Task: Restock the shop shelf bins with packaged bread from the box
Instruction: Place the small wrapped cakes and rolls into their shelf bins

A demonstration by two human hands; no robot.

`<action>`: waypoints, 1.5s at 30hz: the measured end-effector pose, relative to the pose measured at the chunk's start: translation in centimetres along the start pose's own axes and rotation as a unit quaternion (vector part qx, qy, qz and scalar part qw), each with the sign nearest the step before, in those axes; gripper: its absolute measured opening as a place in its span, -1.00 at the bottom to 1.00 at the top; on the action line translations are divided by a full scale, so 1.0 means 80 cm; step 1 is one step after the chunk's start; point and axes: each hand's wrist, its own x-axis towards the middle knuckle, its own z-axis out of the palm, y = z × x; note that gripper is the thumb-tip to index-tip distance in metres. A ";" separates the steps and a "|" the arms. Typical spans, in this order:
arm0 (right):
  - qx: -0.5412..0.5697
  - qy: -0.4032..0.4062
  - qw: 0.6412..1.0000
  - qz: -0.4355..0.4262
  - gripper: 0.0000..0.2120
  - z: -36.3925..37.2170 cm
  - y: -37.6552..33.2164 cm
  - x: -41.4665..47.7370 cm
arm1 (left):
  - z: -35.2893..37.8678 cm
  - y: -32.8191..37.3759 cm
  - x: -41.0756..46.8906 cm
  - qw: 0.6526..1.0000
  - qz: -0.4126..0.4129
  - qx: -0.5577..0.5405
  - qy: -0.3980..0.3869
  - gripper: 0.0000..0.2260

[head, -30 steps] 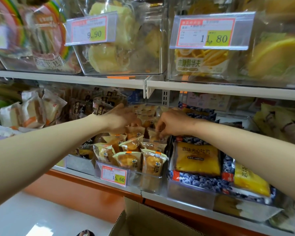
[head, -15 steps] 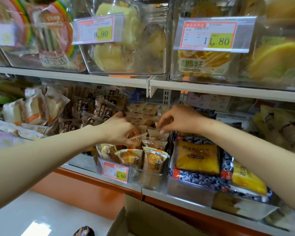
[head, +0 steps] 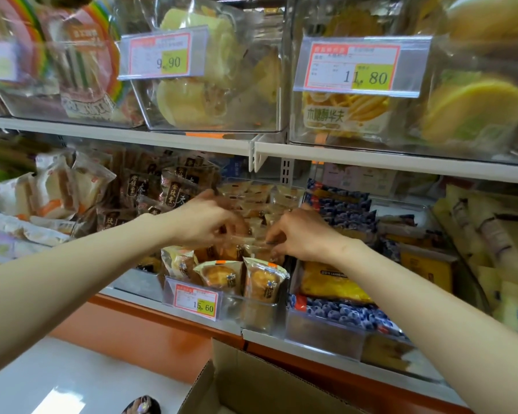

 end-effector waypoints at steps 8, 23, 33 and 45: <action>0.022 -0.012 0.999 0.032 -0.75 0.001 -0.007 0.008 | -0.009 -0.026 -0.041 0.975 -0.204 -0.046 0.077 -0.72; 0.108 0.057 0.992 0.044 -0.80 0.001 -0.030 0.027 | 0.008 -0.022 -0.038 0.979 -0.200 -0.009 0.029 -0.77; 0.099 0.041 0.994 0.024 -0.77 0.000 -0.029 0.032 | 0.000 -0.038 -0.037 0.972 -0.209 -0.084 -0.069 -0.61; 0.138 0.135 0.980 0.039 -0.85 0.013 -0.005 0.065 | 0.031 -0.048 0.004 0.947 -0.273 -0.071 0.152 -0.69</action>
